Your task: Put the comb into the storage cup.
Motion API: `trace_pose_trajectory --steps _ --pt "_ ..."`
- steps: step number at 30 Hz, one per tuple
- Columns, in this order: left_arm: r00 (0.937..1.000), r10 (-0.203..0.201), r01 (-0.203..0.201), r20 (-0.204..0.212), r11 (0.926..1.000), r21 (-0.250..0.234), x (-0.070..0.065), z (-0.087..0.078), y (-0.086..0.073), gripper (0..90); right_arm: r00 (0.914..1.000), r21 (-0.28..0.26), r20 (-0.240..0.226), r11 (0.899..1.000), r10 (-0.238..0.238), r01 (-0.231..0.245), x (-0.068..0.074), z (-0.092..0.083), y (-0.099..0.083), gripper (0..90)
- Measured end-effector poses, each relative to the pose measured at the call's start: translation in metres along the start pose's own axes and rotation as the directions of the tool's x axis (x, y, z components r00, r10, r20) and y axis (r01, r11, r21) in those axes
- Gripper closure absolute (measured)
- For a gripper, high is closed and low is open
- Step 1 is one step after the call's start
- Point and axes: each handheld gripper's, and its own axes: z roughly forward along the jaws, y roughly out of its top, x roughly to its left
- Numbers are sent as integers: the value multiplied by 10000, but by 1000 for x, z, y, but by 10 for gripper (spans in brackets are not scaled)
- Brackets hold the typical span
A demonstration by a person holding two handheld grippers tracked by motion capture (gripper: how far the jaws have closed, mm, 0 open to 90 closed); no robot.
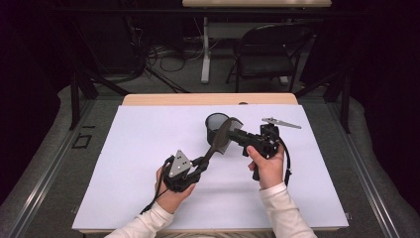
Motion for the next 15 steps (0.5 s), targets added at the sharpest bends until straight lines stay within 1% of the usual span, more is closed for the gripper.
trace_pose_trajectory --steps 3,5,15 --pt "10000 31 -31 5 10000 12 -1 0 0 726 10000 -57 -74 10000 29 -29 0 1 0 578" --pt "10000 30 -30 16 10000 5 -1 0 0 726 9999 0 -103 10000 54 -54 -1 0 0 594" --pt "9999 132 -133 64 9999 25 -5 1 -1 726 9988 -33 -214 9990 450 -451 -4 -1 -1 650"
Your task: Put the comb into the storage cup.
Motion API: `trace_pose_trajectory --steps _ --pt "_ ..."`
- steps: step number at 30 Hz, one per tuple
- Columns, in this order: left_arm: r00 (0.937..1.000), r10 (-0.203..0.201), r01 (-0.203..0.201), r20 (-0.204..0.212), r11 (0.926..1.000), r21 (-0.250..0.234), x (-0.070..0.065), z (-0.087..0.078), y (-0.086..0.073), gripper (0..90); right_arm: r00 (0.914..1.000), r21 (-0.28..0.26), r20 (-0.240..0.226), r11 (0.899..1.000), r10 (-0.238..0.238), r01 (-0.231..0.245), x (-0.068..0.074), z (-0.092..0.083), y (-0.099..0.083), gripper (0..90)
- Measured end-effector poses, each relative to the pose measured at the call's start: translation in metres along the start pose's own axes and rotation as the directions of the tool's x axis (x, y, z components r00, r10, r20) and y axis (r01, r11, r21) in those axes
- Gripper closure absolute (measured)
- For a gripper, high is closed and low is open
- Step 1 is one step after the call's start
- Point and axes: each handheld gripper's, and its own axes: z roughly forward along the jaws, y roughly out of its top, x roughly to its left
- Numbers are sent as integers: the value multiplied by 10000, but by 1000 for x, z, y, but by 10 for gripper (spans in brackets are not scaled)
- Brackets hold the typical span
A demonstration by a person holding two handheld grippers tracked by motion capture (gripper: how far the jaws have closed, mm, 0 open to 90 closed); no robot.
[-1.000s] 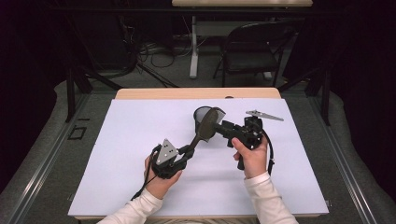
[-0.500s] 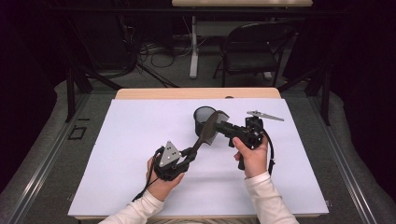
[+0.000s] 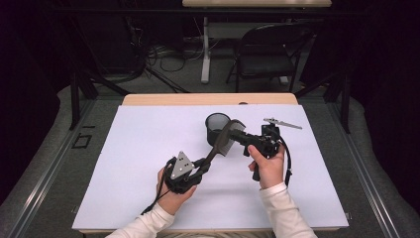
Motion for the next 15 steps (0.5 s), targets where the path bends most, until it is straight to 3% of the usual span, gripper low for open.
trace_pose_trajectory --steps 7,15 --pt "9999 120 -120 25 9999 44 -2 1 -1 726 9991 -56 -221 9994 354 -356 -3 -2 1 683" --pt "9995 307 -308 14 9995 83 -5 2 -1 726 9987 36 -322 9992 394 -393 -5 -3 2 713"
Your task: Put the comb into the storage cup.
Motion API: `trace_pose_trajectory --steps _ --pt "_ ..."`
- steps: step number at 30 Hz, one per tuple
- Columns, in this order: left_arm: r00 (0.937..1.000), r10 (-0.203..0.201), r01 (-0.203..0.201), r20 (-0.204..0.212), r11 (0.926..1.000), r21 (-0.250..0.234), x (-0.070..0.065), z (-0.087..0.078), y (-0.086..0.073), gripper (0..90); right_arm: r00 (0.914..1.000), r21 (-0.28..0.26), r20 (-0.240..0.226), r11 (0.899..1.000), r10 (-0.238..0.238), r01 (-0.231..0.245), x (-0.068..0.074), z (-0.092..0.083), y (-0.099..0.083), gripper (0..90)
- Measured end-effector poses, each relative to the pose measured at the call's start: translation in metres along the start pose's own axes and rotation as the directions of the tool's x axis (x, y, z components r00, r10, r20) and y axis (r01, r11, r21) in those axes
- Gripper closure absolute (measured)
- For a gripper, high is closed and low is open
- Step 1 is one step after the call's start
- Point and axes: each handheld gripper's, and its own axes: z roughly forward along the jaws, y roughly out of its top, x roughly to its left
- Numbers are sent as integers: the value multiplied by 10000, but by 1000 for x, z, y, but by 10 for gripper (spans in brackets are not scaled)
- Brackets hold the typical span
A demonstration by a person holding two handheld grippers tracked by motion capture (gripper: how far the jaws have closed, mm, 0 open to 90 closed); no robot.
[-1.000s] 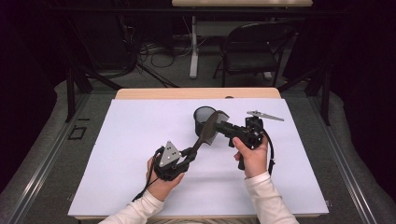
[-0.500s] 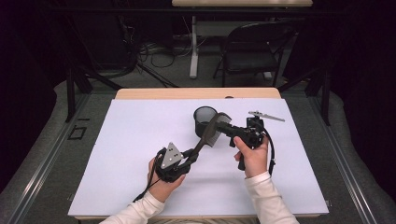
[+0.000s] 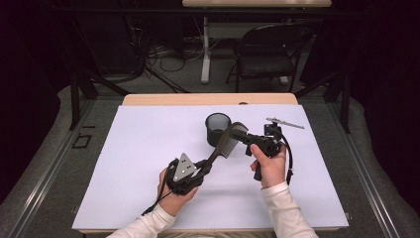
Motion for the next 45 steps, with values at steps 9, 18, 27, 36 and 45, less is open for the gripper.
trace_pose_trajectory --steps 9,18,27,36,45 --pt "10000 -40 40 -54 10000 15 1 0 0 726 9999 -14 -84 9999 104 -104 -1 -2 1 746" --pt "10000 -53 53 -48 10000 30 2 1 -1 726 9996 -92 -158 9997 214 -216 -3 -4 2 777" --pt "10000 -87 87 -42 10000 25 2 1 -1 726 9990 -132 -225 9991 389 -393 -6 -4 2 825" --pt "10000 -85 85 -48 9999 62 2 2 -2 726 9960 -131 -453 9969 768 -774 -9 -4 1 858" --pt "9999 -103 103 -18 9999 56 2 2 -2 726 9907 -33 -700 9931 1165 -1170 -13 -5 1 872"
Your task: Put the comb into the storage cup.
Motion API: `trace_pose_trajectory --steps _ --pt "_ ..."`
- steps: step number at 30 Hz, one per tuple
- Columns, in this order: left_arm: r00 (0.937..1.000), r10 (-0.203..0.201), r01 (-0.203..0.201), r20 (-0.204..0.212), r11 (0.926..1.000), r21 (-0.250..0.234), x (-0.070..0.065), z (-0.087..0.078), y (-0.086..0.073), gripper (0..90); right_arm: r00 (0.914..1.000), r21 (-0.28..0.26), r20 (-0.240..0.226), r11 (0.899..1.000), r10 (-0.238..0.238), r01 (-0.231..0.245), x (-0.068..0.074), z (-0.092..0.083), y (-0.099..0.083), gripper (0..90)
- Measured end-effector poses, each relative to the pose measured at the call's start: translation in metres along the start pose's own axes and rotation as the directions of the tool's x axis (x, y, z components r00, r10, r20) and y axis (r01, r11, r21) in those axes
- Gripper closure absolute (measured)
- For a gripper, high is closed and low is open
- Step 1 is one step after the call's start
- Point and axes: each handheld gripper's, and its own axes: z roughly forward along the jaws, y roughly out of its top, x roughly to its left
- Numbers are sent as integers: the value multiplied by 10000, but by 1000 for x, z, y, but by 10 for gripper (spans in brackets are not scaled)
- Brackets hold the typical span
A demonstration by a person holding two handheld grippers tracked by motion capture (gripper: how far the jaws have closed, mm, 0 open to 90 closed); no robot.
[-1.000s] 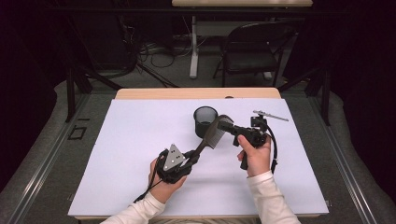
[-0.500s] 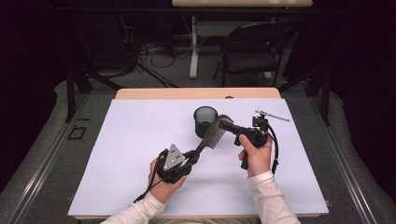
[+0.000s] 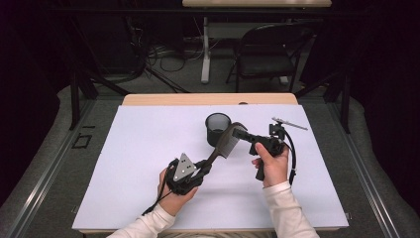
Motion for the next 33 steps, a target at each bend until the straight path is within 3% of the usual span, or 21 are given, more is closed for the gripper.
trace_pose_trajectory --steps 33 --pt "10000 -33 33 46 9999 -105 0 0 -1 721 9996 -31 -270 10000 62 -63 -2 -1 1 877"
